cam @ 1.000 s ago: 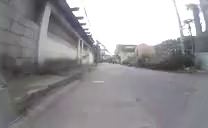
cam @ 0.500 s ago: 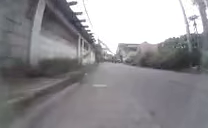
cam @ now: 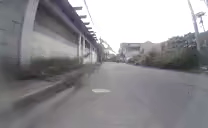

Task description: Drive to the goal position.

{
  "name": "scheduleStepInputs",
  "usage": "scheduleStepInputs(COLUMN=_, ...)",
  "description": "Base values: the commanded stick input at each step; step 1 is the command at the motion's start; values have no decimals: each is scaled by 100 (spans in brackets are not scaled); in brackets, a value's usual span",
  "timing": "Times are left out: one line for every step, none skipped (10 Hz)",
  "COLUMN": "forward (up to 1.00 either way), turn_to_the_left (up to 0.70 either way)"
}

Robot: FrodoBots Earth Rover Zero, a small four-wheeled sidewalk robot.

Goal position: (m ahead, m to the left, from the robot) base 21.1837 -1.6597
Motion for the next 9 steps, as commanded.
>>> scheduleStepInputs(forward=100, turn_to_the_left=-40)
scheduleStepInputs(forward=100, turn_to_the_left=-21)
scheduleStepInputs(forward=100, turn_to_the_left=0)
scheduleStepInputs(forward=100, turn_to_the_left=0)
scheduleStepInputs(forward=100, turn_to_the_left=0)
scheduleStepInputs(forward=100, turn_to_the_left=0)
scheduleStepInputs(forward=100, turn_to_the_left=0)
scheduleStepInputs(forward=100, turn_to_the_left=0)
scheduleStepInputs(forward=100, turn_to_the_left=0)
